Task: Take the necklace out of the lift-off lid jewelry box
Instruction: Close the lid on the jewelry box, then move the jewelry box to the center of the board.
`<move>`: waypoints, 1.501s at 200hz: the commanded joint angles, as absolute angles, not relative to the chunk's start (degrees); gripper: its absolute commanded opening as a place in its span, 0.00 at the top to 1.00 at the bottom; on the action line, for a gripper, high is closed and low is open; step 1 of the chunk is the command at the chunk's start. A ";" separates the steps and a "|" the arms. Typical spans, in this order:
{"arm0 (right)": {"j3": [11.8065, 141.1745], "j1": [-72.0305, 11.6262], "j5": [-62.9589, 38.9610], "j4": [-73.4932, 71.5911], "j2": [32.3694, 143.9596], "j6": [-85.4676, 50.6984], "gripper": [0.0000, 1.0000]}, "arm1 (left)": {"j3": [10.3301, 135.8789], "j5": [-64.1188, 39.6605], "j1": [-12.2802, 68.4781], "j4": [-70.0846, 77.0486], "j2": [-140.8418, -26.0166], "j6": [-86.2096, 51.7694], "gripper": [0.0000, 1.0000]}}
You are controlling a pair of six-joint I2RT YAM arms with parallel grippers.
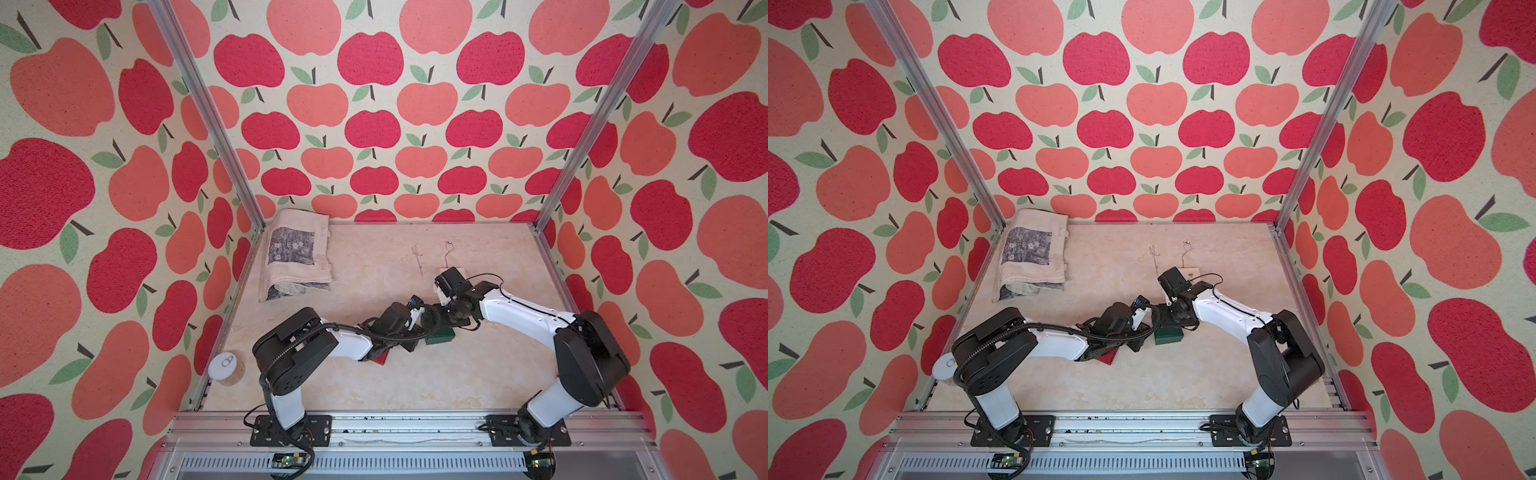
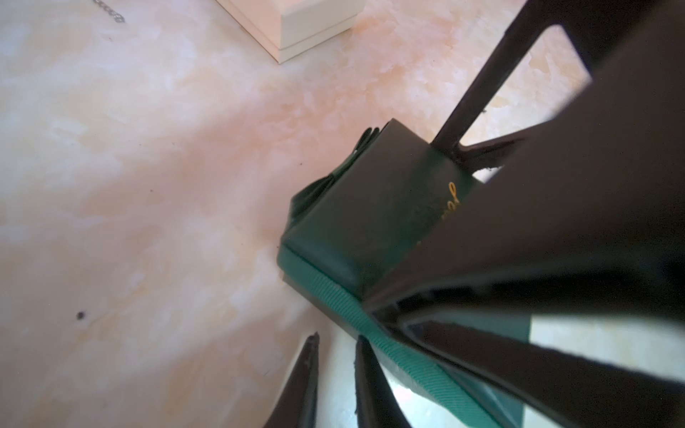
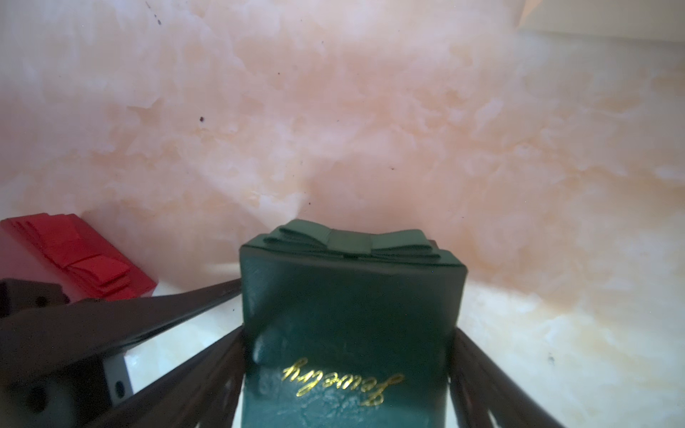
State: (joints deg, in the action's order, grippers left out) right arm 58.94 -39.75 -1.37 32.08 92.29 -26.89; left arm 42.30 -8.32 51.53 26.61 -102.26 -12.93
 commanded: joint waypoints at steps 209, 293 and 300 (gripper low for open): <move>55.47 -39.32 -2.83 28.04 88.75 -29.25 0.07 | 37.74 -6.24 49.66 27.33 -96.69 -11.80 0.78; 53.79 -39.26 -0.95 27.42 92.36 -28.92 0.16 | 36.04 -3.81 49.02 24.25 -89.36 -10.02 0.77; 53.70 -39.32 -0.51 27.36 92.87 -28.83 0.16 | 35.74 -3.41 49.00 23.77 -88.48 -9.85 0.77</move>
State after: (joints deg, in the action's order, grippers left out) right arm 54.76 -39.59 -2.63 27.59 90.96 -28.23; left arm 37.15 -5.37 49.47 25.91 -91.77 -11.40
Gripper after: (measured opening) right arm 0.846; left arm 0.229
